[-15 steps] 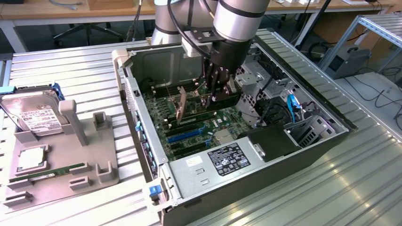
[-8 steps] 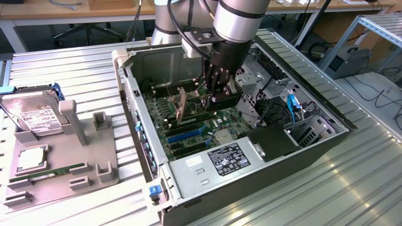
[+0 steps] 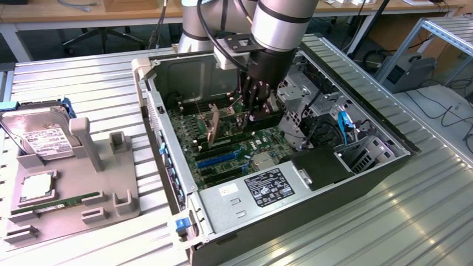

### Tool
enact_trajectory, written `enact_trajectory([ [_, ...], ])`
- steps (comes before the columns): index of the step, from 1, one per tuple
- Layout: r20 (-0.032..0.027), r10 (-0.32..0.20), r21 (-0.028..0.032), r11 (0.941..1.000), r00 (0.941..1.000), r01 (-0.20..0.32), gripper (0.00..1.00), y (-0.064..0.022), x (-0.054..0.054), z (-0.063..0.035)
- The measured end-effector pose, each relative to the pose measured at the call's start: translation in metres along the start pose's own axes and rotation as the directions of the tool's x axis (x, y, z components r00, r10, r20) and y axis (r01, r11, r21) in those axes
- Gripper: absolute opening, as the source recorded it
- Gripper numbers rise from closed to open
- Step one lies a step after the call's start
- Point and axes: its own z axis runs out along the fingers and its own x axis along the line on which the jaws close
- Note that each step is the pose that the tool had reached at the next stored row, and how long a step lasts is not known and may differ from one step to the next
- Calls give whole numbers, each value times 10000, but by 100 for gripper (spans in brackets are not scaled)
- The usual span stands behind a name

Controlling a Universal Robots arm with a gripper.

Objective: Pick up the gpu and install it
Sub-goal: 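Insert the gpu into the slot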

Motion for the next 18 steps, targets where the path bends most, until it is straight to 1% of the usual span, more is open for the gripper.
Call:
enact_trajectory([
  [16,0,0,0,10000,10000,0,27,27,21,31],
  [18,2,2,0,10000,10000,-2,27,42,23,36],
])
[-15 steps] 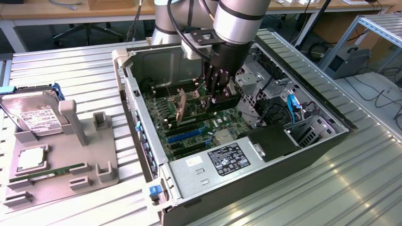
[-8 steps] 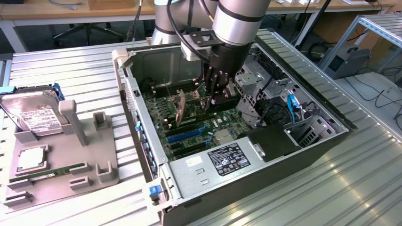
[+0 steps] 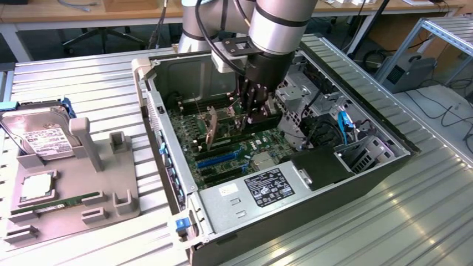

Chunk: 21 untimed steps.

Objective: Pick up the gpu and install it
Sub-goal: 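Insert the gpu into the slot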

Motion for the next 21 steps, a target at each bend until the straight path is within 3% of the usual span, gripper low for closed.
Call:
enact_trajectory([
  [21,-2,-1,0,10000,10000,1,27,129,14,36],
])
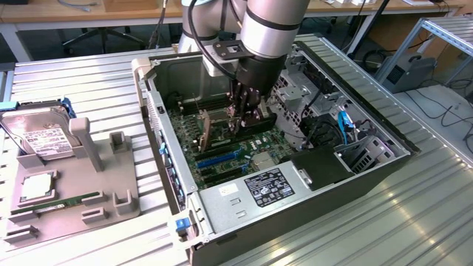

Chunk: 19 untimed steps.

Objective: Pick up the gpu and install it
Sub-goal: 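Insert the gpu into the slot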

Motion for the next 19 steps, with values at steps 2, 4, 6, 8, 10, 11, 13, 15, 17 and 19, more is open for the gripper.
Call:
enact_trajectory([
  [2,0,0,0,10000,10000,0,27,8,0,2],
  [4,0,0,0,10000,10000,0,27,20,1,7],
  [6,-4,-1,0,10000,10000,1,27,24,2,10],
  [8,-5,0,1,10000,10000,0,27,28,3,13],
  [10,-7,0,1,10000,10000,0,27,32,7,17],
  [11,-14,2,1,10000,10000,-2,27,38,10,19],
  [13,-38,1,2,10000,10000,-1,27,49,15,25],
  [15,-90,3,3,10000,10000,-3,27,65,16,38],
  [17,-156,5,6,10000,9999,-5,27,85,17,52],
  [19,-234,8,9,10000,9997,-7,27,117,19,69],
])
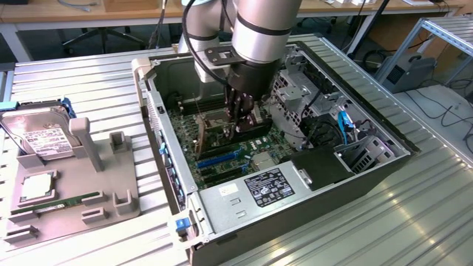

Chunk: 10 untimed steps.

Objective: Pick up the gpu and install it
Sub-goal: 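Insert the gpu into the slot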

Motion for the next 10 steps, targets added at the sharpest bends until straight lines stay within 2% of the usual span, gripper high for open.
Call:
enact_trajectory([
  [4,-146,7,5,10000,9999,-7,27,47,2,35],
  [7,-175,24,6,10000,9998,-24,27,60,2,63],
  [10,-251,95,9,10000,9996,-95,27,71,-1,91],
])
